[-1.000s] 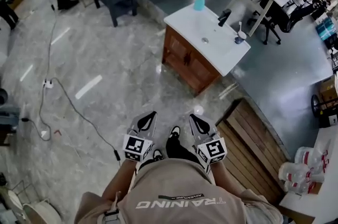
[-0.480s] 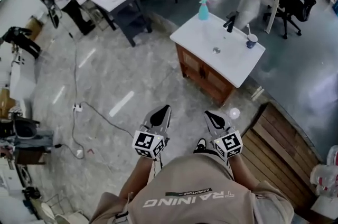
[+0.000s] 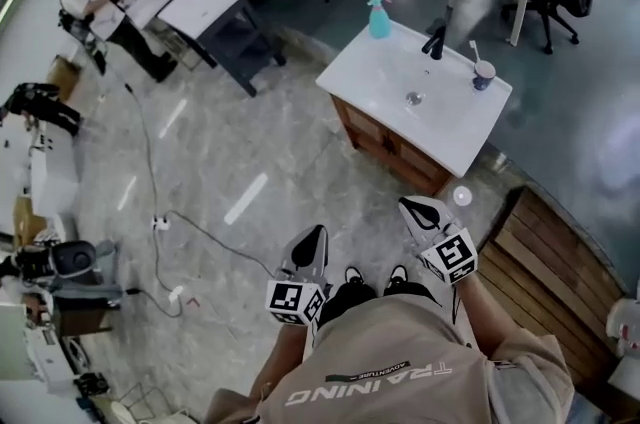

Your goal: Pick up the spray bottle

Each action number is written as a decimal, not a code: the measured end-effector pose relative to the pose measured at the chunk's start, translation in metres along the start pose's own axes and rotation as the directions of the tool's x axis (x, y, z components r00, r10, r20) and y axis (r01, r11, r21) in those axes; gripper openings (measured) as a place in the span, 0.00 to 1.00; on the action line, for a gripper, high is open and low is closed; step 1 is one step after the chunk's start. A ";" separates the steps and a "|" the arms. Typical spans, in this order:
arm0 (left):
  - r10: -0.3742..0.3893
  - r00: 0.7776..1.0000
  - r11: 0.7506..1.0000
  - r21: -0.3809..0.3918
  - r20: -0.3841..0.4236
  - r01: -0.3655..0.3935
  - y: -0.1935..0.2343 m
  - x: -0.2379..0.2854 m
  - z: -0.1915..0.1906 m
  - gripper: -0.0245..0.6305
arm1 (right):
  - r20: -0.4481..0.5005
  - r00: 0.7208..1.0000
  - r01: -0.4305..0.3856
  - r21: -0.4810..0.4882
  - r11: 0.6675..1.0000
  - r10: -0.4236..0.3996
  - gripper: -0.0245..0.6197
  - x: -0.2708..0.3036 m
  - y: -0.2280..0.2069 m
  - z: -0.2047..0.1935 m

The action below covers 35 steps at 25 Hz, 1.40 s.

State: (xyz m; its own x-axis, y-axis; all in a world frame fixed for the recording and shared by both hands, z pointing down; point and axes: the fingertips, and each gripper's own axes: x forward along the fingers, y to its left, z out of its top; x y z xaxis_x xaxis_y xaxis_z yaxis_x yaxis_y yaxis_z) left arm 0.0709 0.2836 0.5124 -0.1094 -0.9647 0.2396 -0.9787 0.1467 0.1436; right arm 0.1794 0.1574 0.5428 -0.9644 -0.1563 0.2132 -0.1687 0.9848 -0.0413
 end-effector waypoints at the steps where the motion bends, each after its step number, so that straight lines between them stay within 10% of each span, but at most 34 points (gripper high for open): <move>1: -0.011 1.000 1.000 -0.009 0.002 0.011 0.001 0.008 0.001 0.07 | -0.010 1.000 0.010 0.031 0.999 -0.010 0.04 0.004 -0.005 -0.005; 21: -0.346 0.935 0.938 0.051 0.076 0.343 0.114 0.146 0.077 0.07 | 0.013 0.942 0.336 0.019 0.942 -0.337 0.04 0.126 -0.066 0.072; 35: -0.299 0.954 0.952 -0.062 -0.002 0.299 0.170 0.182 0.044 0.07 | -0.055 0.945 0.323 0.002 0.946 -0.323 0.04 0.185 -0.097 0.058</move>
State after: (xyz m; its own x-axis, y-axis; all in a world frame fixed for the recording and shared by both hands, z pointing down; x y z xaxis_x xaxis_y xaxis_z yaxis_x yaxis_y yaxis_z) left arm -0.1232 0.1232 0.5378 0.1889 -0.9638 0.1880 -0.9541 -0.1348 0.2675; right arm 0.0057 0.0281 0.5295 -0.8455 -0.4614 0.2688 -0.4721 0.8811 0.0276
